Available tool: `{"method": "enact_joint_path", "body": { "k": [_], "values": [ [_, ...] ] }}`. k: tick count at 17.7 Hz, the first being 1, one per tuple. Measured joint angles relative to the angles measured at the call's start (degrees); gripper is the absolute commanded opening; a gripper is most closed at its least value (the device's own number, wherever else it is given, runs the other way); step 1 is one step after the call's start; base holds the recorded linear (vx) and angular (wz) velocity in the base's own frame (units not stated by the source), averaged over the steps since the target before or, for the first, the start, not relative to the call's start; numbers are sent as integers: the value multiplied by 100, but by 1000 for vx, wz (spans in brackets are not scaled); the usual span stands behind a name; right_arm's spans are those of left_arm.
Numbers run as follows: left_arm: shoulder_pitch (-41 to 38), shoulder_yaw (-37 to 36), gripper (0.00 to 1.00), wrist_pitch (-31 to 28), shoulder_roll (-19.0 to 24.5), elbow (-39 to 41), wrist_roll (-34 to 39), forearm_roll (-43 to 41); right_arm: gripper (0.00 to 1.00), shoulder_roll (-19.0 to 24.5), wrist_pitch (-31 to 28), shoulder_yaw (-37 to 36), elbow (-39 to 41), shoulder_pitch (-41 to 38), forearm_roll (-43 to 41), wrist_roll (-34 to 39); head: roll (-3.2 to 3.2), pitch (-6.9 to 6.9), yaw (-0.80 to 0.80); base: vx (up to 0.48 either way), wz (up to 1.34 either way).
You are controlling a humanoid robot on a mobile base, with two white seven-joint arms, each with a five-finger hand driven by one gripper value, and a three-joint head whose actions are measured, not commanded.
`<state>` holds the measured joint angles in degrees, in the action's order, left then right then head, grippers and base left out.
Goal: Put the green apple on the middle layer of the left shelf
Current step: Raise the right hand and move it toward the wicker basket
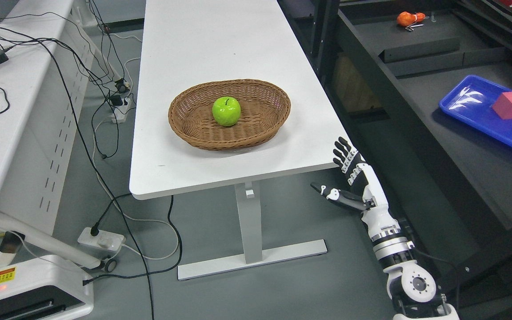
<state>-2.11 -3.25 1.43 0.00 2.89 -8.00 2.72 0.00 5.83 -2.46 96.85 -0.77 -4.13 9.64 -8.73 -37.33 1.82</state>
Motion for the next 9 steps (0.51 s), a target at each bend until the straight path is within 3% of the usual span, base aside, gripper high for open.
{"method": "enact_joint_path", "body": {
  "k": [5,9],
  "values": [
    [0,0,100,1,0,0,0,0,100,0,26,-12,0,-56,-7,26,0,0,0,-5,-13],
    [-1,0,100,2,0,0,0,0,100,-129,768,62,11,6,489,-54,0,0,0,-5,19]
  ]
}}
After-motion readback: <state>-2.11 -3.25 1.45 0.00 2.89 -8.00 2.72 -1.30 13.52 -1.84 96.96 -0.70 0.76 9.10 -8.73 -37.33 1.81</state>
